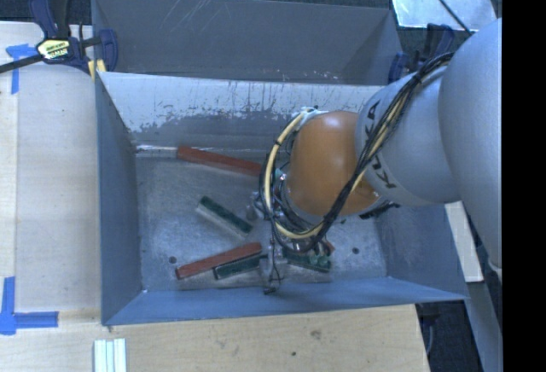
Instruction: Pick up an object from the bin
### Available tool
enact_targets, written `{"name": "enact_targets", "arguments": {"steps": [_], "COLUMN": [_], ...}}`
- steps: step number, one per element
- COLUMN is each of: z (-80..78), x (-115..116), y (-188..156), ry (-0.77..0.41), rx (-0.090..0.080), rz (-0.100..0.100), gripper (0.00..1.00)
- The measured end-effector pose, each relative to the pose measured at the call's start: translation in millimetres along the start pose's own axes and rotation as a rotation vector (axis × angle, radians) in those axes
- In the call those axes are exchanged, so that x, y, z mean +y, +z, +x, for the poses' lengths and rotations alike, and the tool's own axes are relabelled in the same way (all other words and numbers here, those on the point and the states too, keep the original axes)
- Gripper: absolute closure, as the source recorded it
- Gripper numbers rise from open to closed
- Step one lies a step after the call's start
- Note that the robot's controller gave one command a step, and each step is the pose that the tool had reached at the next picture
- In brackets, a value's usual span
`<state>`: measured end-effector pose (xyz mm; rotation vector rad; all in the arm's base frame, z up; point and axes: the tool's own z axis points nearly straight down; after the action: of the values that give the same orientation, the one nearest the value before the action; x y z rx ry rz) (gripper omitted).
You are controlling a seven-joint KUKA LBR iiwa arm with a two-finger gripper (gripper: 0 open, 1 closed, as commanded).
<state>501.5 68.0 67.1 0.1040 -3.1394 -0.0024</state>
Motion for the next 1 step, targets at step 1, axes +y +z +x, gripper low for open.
{"name": "enact_targets", "arguments": {"steps": [1], "z": [-1.6], "x": [6.8], "y": [-4.7], "ry": [0.111], "rx": [-0.009], "rz": [0.002], "gripper": [1.0]}}
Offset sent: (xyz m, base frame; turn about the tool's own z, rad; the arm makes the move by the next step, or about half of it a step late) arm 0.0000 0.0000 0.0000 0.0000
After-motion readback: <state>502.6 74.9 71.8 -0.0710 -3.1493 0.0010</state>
